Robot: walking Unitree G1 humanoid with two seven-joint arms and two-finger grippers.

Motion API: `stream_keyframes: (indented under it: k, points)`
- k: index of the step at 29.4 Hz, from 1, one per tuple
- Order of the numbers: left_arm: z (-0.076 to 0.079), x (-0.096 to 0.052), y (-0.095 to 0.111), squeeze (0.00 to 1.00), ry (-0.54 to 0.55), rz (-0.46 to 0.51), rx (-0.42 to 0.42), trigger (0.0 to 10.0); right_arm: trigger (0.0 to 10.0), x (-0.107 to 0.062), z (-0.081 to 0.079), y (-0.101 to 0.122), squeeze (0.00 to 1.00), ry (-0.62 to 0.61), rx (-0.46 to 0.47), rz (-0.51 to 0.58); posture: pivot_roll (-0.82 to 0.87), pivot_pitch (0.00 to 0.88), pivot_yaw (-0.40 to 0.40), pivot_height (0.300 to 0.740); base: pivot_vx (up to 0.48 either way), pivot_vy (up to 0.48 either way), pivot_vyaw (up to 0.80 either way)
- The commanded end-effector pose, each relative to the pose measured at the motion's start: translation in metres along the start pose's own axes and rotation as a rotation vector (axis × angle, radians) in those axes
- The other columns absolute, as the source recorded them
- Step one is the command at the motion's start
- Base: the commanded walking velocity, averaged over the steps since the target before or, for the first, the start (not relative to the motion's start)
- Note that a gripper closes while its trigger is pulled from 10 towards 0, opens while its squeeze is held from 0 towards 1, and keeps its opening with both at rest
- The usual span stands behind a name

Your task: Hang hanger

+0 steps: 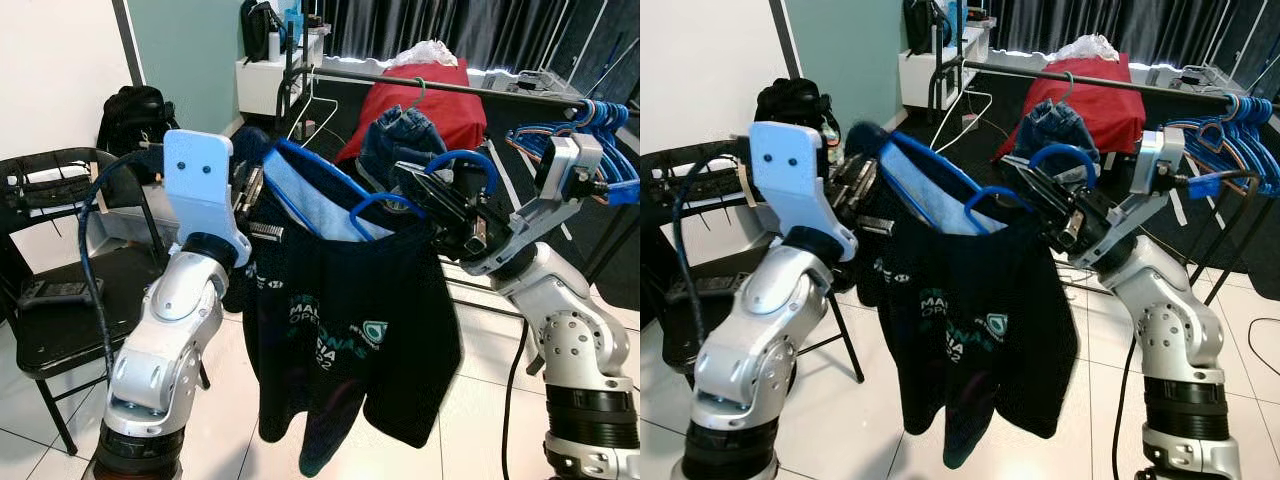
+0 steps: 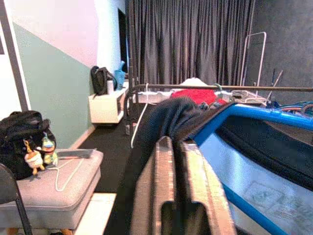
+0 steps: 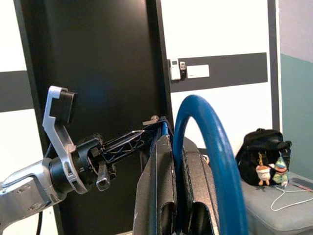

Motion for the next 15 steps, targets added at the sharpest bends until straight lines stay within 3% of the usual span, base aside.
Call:
stream_keyframes:
  k: [1, 10, 13, 14, 15]
  points:
    - [-0.005, 0.001, 0.000, 0.00, 0.015, 0.004, 0.024, 0.0, 0.0, -0.002, 0.002, 0.006, 0.00, -0.009, -0.017, 0.014, -0.05, 0.003, -0.065, 0.736, 0.000, 0.000, 0.00]
    - [-0.004, 0.002, 0.007, 0.00, 0.004, 0.039, 0.003, 0.0, 0.0, -0.001, 0.013, 0.003, 0.00, -0.066, -0.032, 0.009, -0.04, 0.000, -0.067, 0.736, 0.000, 0.000, 0.00]
    - [0.006, 0.002, 0.014, 0.00, -0.053, 0.071, -0.032, 0.0, 0.0, -0.001, 0.020, -0.001, 0.00, -0.111, -0.048, -0.011, -0.04, 0.000, -0.067, 0.736, 0.000, 0.000, 0.00]
    - [0.021, 0.001, 0.017, 0.00, -0.134, 0.087, -0.070, 0.0, 0.0, 0.000, 0.029, -0.006, 0.00, -0.159, -0.055, -0.027, -0.04, 0.000, -0.069, 0.736, 0.000, 0.000, 0.00]
    - [0.021, 0.001, 0.017, 0.00, -0.134, 0.087, -0.070, 0.0, 0.0, 0.000, 0.029, -0.006, 0.00, -0.159, -0.055, -0.027, -0.04, 0.000, -0.069, 0.736, 0.000, 0.000, 0.00]
Point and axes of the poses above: a point about 5 cm out from each wrist's last joint towards the gripper, its own x axis pointing out of the wrist towards the gripper, its own y axis along the axis of the wrist's last joint, z = x × y, the point moved 6 cm from there along x, pointing out of the wrist towards the gripper, and after that the axes turned 5 degrees about x, right-handed, at the moved point
